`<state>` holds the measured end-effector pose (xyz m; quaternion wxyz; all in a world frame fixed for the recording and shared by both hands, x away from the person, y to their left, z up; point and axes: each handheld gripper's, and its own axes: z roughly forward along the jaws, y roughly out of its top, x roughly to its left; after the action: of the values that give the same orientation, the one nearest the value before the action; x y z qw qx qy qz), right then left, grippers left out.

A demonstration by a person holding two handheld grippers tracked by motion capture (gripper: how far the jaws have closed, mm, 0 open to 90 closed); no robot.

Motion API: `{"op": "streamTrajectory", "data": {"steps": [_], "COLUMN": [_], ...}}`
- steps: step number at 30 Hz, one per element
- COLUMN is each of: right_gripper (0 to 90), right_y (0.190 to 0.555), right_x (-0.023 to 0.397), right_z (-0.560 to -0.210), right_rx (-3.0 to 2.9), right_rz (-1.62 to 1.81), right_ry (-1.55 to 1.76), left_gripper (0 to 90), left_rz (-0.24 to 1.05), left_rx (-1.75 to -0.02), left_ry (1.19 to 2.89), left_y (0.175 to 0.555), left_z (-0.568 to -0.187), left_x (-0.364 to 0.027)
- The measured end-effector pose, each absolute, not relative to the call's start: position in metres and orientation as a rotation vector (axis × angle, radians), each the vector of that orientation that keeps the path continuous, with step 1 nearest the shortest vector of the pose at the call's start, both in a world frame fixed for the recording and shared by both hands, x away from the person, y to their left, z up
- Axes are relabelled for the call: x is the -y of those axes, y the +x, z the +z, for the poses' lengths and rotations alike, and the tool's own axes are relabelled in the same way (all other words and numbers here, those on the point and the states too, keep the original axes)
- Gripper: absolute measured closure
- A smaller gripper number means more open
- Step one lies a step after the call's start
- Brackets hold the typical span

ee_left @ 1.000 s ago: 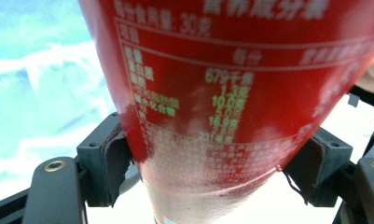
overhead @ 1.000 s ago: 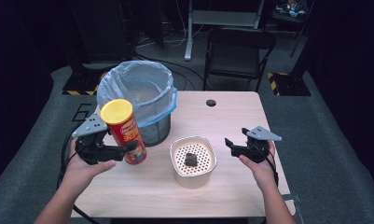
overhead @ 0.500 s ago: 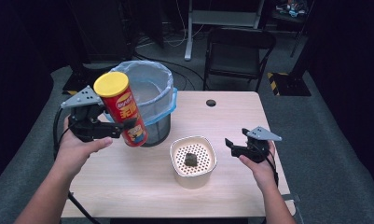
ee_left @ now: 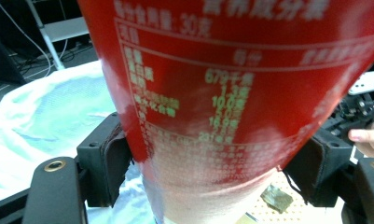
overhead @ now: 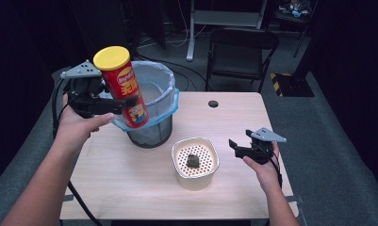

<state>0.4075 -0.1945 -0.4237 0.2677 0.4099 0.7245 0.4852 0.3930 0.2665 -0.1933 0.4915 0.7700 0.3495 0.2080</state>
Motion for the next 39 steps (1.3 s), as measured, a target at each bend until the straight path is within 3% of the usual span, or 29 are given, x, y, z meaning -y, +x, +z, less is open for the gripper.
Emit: {"op": "streamTrajectory", "data": {"steps": [16,28,39], "right_gripper": [18.8,18.8,18.9], "right_y": [0.408,0.409,0.41], "right_x": [0.197,0.197,0.195], "right_z": [-0.426,-0.427,-0.428], "right_rx": [-1.952,-1.954,-1.969], "right_rz": [1.311,1.311,1.305], "right_ry": [1.122,1.121,1.116], "left_gripper": [23.6,23.5,23.5], "left_rz": [0.575,0.665,0.586], "left_rx": [-0.943,-1.017,-1.128], "left_ry": [1.825,1.759,1.778], "left_y": [0.434,0.474,0.505], "left_z": [-0.169,-0.196,-0.243], "left_x": [-0.264,-0.271,-0.27]}}
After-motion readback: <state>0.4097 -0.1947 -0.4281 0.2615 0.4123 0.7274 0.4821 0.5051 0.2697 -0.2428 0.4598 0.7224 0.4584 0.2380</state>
